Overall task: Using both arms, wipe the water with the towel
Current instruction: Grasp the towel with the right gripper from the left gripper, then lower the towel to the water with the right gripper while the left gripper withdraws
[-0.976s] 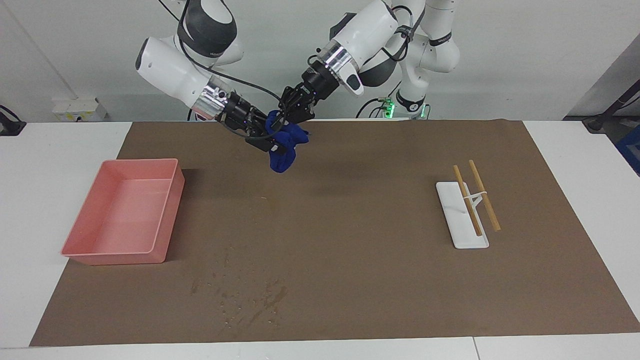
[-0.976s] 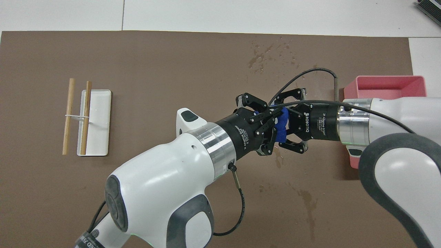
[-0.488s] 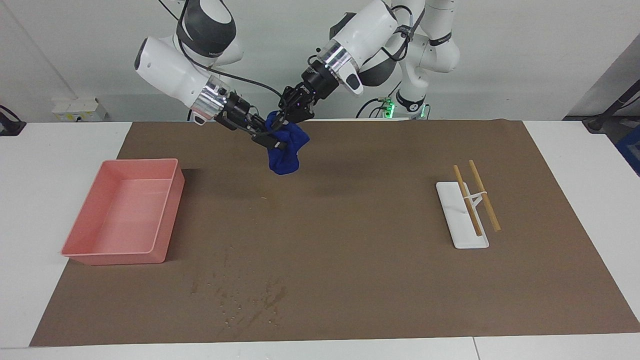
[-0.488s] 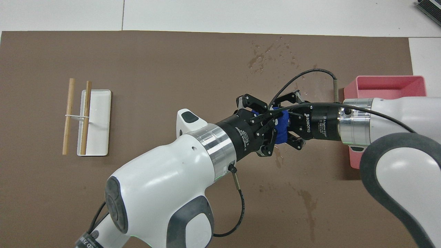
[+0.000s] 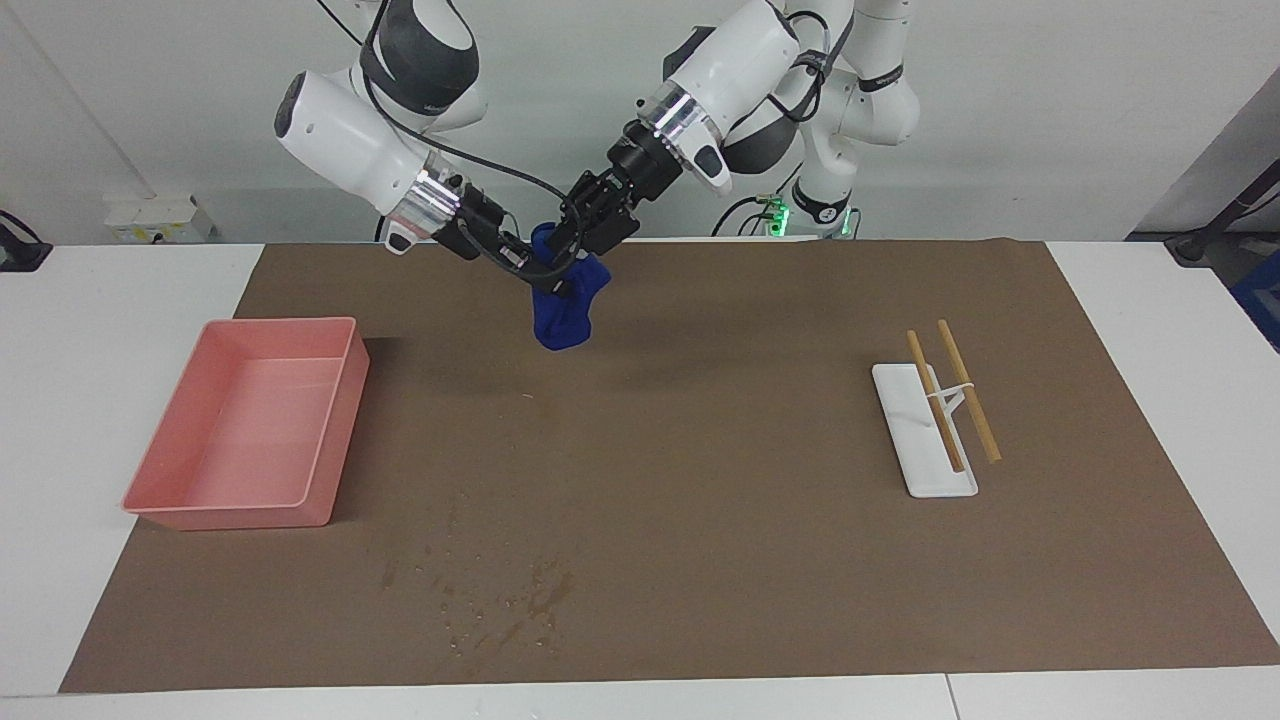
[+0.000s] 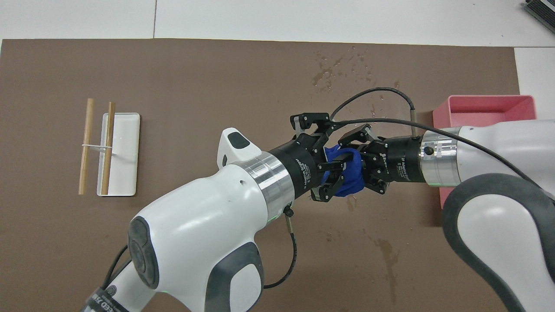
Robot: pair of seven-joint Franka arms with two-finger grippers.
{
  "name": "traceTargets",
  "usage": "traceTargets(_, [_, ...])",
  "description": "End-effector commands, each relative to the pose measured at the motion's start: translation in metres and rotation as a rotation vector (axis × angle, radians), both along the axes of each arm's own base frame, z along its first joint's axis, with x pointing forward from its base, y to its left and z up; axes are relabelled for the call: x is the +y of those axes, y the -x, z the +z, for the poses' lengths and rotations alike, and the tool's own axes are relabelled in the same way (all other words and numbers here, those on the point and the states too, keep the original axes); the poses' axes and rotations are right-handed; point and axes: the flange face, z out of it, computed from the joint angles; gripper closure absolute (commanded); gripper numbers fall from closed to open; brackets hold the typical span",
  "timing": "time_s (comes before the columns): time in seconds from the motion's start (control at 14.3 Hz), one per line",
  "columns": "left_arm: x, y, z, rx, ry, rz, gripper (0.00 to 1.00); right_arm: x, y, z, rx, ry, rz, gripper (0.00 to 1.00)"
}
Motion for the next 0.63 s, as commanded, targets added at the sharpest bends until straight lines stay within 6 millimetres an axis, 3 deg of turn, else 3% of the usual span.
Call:
traceTargets(0.0, [0.021, -0.018, 0.008, -0.102, -0.243, -0.103, 0.0, -0.003, 0.012, -0.008, -0.109, 0.15, 0.246, 1.0])
traceTargets(0.21, [0.065, -0.05, -0.001, -0.157, -0.407, -0.2, 0.0, -0.011, 0.011, -0.03, -0.2, 0.277, 0.469, 1.0])
traceTargets(0.42, [0.149, -0.083, -0.018, -0.264, -0.647, -0.553, 0.0, -0.014, 0.002, -0.093, -0.203, 0.35, 0.698, 1.0])
traceTargets(0.56, [0.191, -0.096, -0.023, -0.341, -0.738, -0.723, 0.0, -0.009, 0.008, -0.13, -0.193, 0.36, 0.78, 1.0])
